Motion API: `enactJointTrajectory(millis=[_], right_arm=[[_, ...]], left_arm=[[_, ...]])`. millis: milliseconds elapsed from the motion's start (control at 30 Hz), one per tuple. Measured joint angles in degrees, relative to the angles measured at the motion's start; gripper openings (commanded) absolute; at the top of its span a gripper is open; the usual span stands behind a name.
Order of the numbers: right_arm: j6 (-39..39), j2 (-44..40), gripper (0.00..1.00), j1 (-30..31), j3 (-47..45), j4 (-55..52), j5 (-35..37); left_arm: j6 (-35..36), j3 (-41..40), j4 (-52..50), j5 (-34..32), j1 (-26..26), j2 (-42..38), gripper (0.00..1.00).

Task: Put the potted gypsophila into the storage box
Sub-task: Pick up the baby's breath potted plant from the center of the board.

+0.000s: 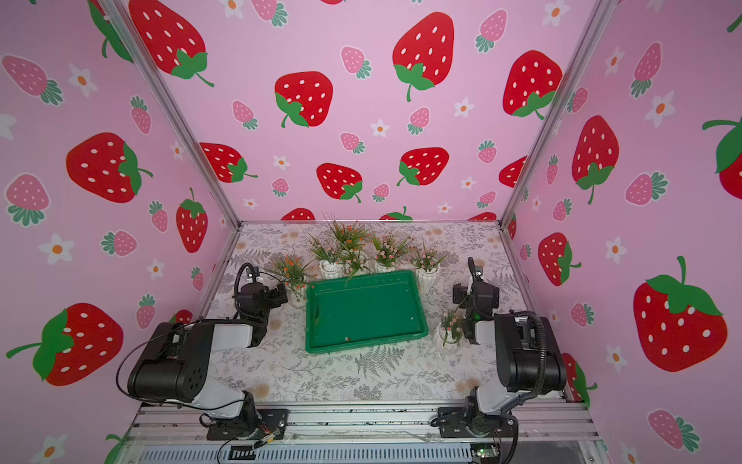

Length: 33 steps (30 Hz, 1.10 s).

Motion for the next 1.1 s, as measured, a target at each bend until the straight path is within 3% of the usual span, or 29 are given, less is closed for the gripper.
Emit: enactJointTrajectory(millis=[833,933,1100], right_arm=[[0.00,0.00,1.00,0.00,0.00,0.00,0.00],[0.04,0.00,0.95,0.00,0.00,0.00,0.00],[-0.48,-3.76,0.88,0.39,1.90,-6.99,-0.13]], left_arm=[[0.00,0.00,0.00,0.02,0.00,0.00,0.99],[0.00,0.00,-0.17,0.02,0.00,-0.20,0.99],[-0.35,0.02,-6.78,-0.90,0.00,-8.76,0.99]])
